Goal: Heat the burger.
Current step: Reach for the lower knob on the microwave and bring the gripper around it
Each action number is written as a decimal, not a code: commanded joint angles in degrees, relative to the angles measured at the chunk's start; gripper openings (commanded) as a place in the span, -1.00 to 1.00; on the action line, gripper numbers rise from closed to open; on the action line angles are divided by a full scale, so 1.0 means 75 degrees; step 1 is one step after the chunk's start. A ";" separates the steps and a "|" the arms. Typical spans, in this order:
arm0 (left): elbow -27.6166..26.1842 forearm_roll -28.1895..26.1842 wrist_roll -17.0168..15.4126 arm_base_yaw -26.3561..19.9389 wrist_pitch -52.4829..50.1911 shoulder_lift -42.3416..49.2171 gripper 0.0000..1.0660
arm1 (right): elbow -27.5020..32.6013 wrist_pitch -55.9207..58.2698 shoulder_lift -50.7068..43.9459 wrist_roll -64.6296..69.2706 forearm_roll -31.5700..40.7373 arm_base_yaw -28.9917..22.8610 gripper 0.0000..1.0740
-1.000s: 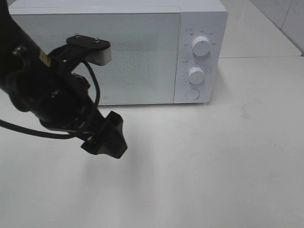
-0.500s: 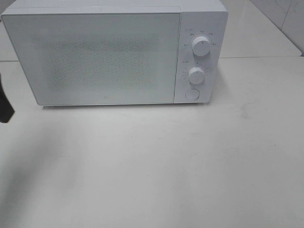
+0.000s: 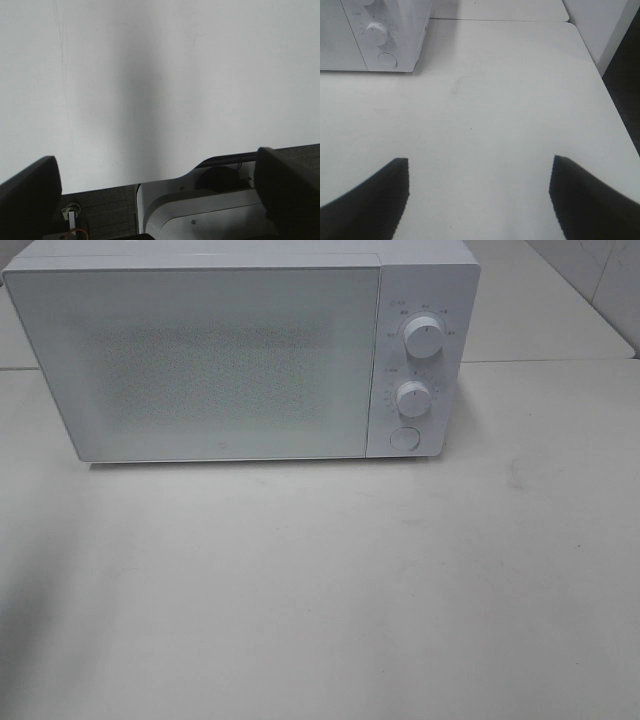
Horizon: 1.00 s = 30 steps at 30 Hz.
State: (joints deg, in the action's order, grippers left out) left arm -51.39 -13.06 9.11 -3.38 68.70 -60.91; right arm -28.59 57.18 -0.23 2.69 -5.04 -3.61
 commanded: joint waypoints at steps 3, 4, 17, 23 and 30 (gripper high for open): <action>0.0749 0.0023 -0.0008 -0.0015 -0.0199 0.1016 0.83 | 0.0015 -0.0008 -0.0214 0.0046 0.0008 0.0038 0.40; 0.0749 0.0023 -0.0008 -0.0015 -0.0199 0.1016 0.83 | 0.0015 -0.0008 -0.0214 0.0046 0.0008 0.0038 0.40; 0.2116 0.0260 0.0176 -0.0015 -0.1161 0.4614 0.83 | 0.0015 -0.0008 -0.0214 0.0046 0.0008 0.0038 0.40; 0.2582 0.0611 0.0168 -0.0015 -0.1154 0.5775 0.83 | 0.0015 -0.0008 -0.0214 0.0046 0.0008 0.0038 0.40; 0.2888 0.0733 0.0107 -0.0015 -0.0940 0.7303 0.83 | 0.0015 -0.0008 -0.0214 0.0046 0.0008 0.0038 0.40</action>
State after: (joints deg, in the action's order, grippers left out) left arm -30.08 -7.73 10.37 -3.38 61.19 -9.17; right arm -28.59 57.18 -0.23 2.69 -5.04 -3.61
